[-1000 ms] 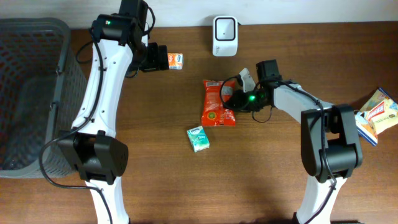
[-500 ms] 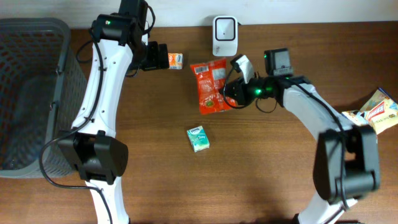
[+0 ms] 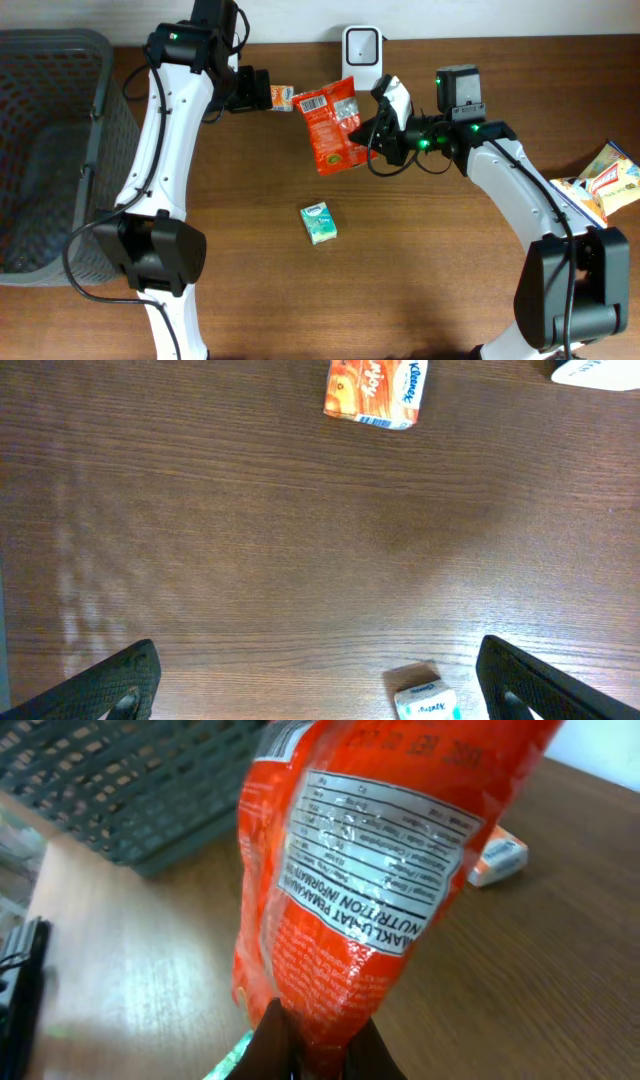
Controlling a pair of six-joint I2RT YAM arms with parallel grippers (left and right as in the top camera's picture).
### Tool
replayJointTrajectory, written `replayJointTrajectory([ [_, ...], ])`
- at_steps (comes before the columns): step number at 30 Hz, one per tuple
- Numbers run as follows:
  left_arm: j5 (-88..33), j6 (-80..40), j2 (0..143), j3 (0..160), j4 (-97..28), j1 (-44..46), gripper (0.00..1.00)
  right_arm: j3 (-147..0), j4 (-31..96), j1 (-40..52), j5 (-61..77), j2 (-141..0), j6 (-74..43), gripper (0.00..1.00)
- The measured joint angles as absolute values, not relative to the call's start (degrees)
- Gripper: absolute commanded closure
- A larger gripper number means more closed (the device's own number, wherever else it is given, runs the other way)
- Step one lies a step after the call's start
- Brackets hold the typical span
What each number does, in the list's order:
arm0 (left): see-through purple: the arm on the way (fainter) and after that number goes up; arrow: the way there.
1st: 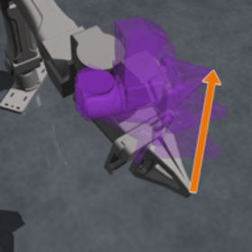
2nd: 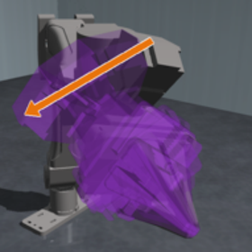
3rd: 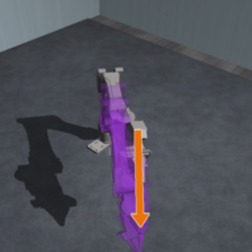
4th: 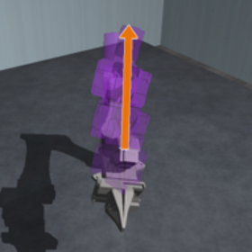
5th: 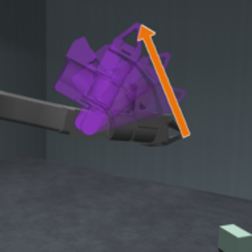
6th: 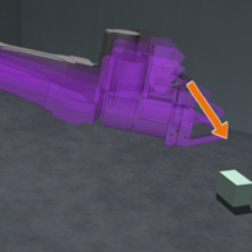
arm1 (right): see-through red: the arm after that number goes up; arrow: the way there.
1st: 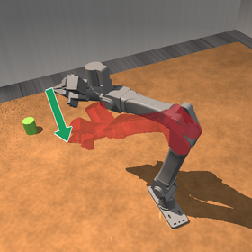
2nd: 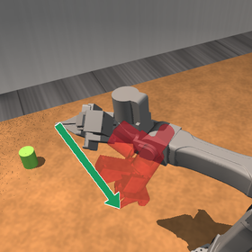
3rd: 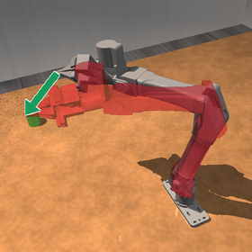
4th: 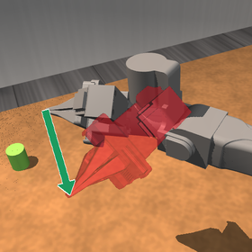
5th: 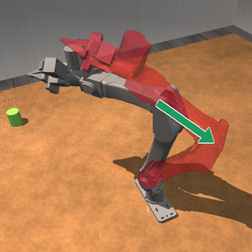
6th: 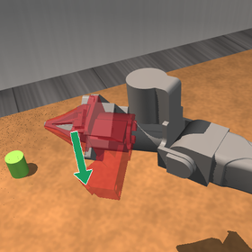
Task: Scan the item barcode
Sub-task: 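Lift the red bag with the right gripper toward the scanner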
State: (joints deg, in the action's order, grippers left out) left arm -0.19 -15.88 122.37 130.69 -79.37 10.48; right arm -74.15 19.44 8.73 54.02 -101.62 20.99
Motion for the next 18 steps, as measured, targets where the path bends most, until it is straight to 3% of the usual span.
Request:
replayJointTrajectory([
  [3,-0.19,-15.88,122.37,130.69,-79.26,10.48,0.01,-75.42,22.17,8.73,42.06,-101.58,14.50,0.96],
  [8,-0.19,-15.88,122.37,130.69,-79.24,10.48,0.01,-81.62,37.43,8.75,21.37,-99.96,8.58,0.96],
  [13,-0.21,-15.88,122.37,130.67,-77.97,10.48,0.01,-85.45,51.40,11.92,-8.62,-97.95,6.48,0.96],
  [18,-1.45,-15.88,122.37,130.65,-77.76,10.48,0.01,-85.41,59.44,14.55,-20.82,-98.50,2.66,0.96],
])
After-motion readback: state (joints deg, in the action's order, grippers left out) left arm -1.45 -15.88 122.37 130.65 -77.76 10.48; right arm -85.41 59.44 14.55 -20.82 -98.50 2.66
